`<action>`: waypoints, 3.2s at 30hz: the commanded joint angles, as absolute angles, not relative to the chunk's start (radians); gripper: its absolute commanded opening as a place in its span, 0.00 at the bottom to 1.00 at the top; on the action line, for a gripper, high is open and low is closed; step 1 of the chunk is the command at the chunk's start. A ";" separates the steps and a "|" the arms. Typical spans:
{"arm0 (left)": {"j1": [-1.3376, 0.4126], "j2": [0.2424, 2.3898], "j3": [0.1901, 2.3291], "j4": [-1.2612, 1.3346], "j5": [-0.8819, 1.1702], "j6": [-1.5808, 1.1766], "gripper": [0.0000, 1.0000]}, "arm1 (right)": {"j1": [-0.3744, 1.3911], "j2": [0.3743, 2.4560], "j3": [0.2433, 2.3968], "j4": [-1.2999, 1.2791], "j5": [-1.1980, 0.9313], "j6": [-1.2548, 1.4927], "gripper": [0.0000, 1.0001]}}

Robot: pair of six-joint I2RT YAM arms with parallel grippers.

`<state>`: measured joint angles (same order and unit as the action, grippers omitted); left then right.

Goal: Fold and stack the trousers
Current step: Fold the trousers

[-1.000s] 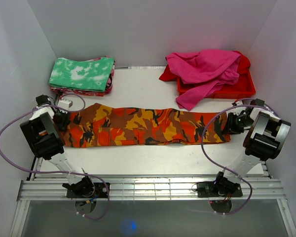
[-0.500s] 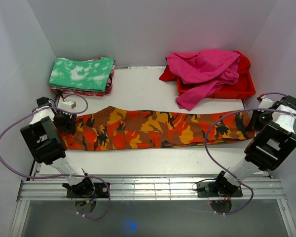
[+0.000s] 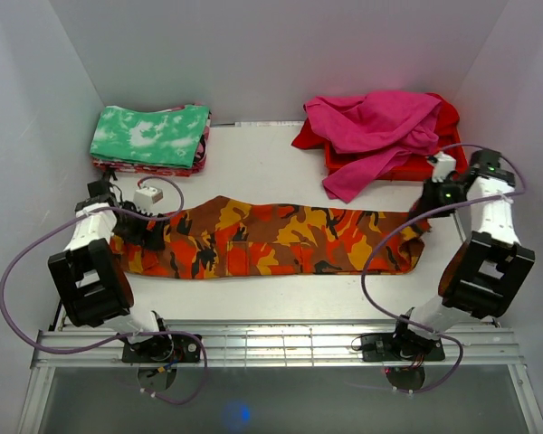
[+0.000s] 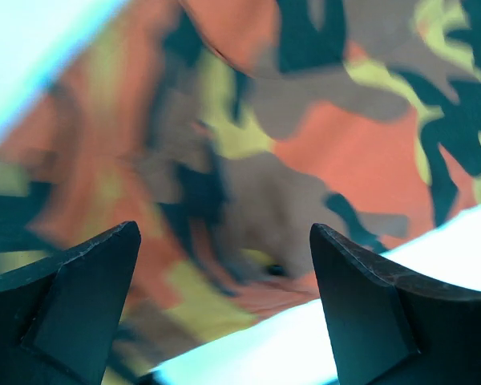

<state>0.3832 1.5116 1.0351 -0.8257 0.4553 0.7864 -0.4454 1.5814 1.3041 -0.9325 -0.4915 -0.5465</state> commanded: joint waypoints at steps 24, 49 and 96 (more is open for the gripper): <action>0.379 1.578 0.888 -0.693 0.361 0.502 0.98 | 0.544 1.678 1.167 -0.235 -0.531 0.144 0.08; 0.377 1.583 0.845 -0.669 0.328 0.509 0.98 | 0.722 1.851 1.266 -0.170 -0.525 0.399 0.08; -0.376 1.896 1.029 -0.221 0.883 -0.081 0.62 | 0.052 1.648 0.968 -0.595 -0.644 -0.216 0.49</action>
<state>-0.3882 1.8687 0.9737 -0.2672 0.9539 -0.0341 0.0895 1.7313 0.9100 -0.5598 -0.7387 -0.1871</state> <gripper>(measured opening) 0.613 0.464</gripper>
